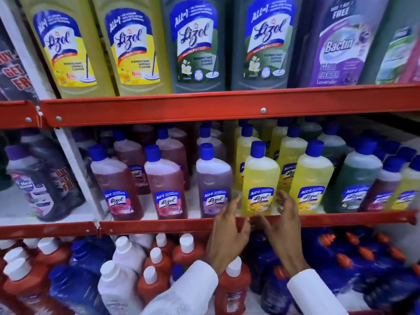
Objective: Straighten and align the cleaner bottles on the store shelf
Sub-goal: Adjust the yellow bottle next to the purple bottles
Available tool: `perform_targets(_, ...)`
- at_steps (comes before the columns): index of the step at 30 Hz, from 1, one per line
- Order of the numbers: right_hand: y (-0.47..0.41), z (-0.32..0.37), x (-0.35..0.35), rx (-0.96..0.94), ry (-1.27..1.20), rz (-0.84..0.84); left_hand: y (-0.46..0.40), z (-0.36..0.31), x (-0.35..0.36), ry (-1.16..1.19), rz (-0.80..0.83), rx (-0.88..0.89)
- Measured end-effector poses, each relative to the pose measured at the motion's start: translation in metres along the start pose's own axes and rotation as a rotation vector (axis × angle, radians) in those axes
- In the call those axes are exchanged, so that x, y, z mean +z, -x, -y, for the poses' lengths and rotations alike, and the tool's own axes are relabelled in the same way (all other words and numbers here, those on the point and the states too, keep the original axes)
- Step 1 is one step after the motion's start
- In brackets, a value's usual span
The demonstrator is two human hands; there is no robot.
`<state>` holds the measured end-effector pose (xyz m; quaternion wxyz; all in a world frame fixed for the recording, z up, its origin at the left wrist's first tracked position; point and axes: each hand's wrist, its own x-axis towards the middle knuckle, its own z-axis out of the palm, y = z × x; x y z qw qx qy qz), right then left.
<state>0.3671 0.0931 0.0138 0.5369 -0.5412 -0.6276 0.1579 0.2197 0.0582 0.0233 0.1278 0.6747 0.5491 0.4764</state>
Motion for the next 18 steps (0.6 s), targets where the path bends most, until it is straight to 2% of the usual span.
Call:
perform_targets(4, -0.007, -0.014, -0.001, -0.046, -0.002, 0.099, -0.004, -0.006, 0.017, 0.009, 0.028, -0.023)
perform_targets(15, -0.011, -0.022, -0.003, -0.007, -0.028, 0.146, -0.004, -0.006, 0.021, -0.014, -0.032, -0.058)
perform_targets(17, -0.009, -0.018, -0.012, 0.007, -0.05, 0.093, -0.005, -0.009, 0.017, -0.033, -0.037, -0.036)
perform_targets(18, -0.008, -0.009, -0.022, -0.006, -0.059, 0.001, -0.01, -0.017, 0.01, -0.062, -0.068, -0.019)
